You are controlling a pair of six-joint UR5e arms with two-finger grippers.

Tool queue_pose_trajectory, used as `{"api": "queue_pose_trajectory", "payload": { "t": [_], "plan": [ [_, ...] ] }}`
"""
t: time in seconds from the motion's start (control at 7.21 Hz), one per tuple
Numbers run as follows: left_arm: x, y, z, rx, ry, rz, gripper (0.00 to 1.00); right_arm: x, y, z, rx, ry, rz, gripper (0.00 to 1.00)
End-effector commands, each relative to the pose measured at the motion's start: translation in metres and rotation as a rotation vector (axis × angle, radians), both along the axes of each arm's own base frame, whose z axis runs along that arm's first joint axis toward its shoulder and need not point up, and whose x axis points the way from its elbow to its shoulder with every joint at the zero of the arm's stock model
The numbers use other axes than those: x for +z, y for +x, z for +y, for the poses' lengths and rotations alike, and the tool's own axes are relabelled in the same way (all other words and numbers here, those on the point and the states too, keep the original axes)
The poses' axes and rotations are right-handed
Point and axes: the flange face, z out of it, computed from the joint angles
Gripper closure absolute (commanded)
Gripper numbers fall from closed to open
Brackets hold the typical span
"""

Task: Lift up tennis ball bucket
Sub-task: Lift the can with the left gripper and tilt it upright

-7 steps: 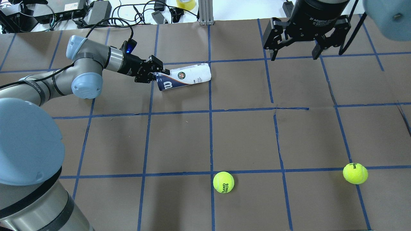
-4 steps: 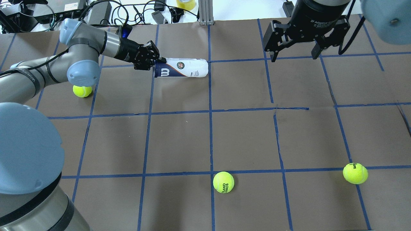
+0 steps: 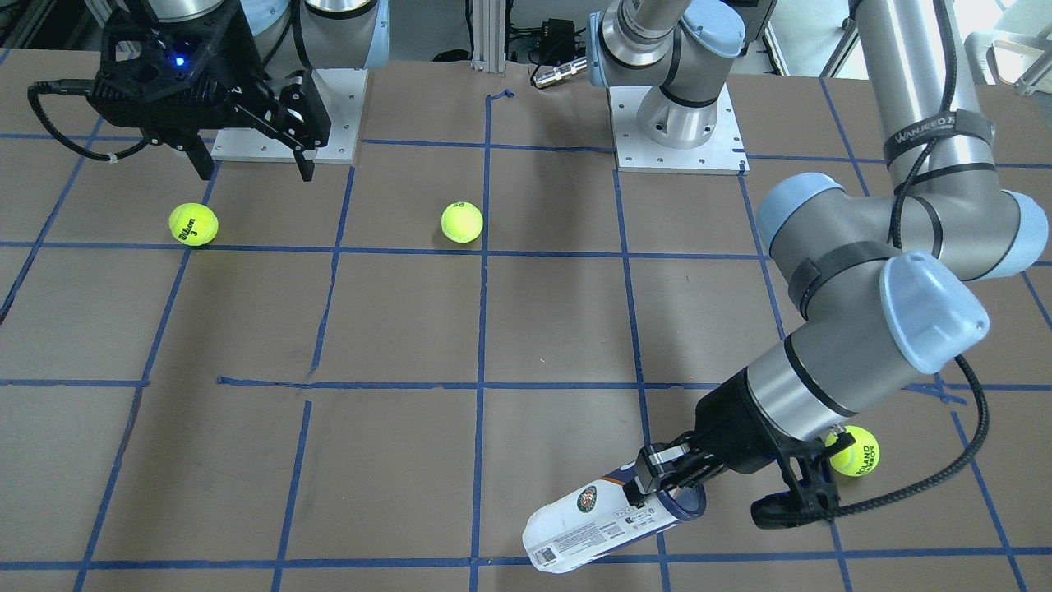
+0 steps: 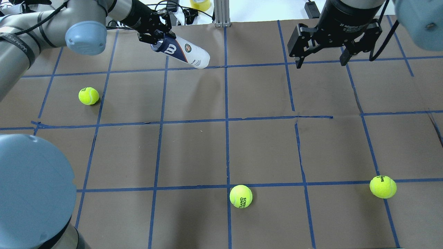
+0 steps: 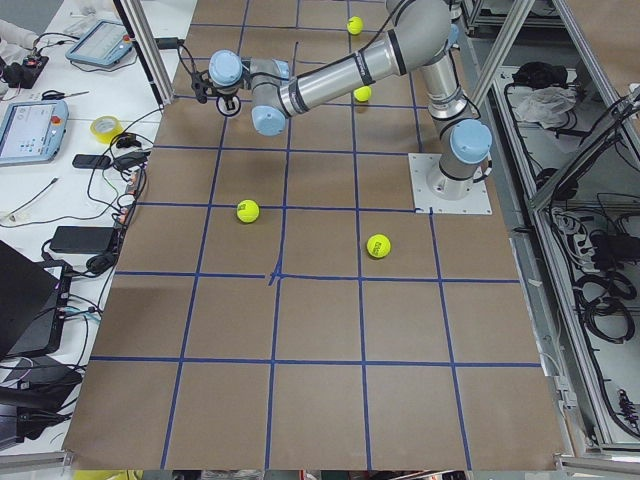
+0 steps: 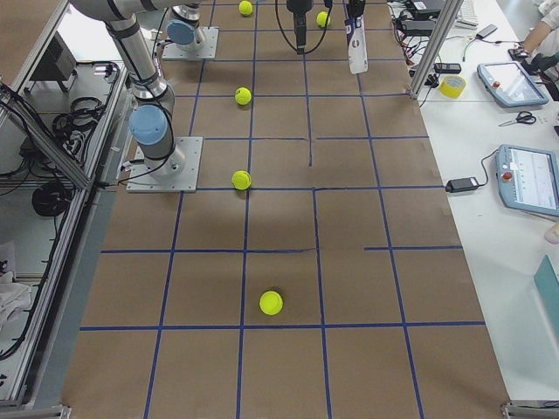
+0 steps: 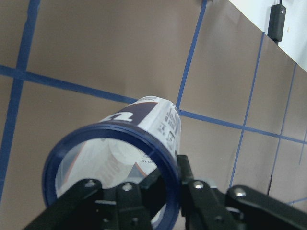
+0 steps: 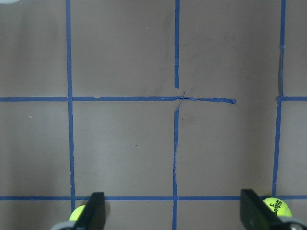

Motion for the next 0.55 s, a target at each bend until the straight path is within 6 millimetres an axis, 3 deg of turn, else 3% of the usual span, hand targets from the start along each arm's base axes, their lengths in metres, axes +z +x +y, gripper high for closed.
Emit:
{"api": "queue_pose_trajectory", "payload": {
  "t": [0.0, 0.42],
  "plan": [
    [0.012, -0.046, 0.018, -0.131, 0.001, -0.247, 1.0, -0.001, -0.003, 0.0, -0.007, 0.0, 0.0, 0.0],
    [0.009, -0.077, 0.046, -0.465, 0.026, -0.471, 1.0, 0.0, -0.003, -0.001, -0.006, -0.003, -0.002, 0.0]
  ]
}}
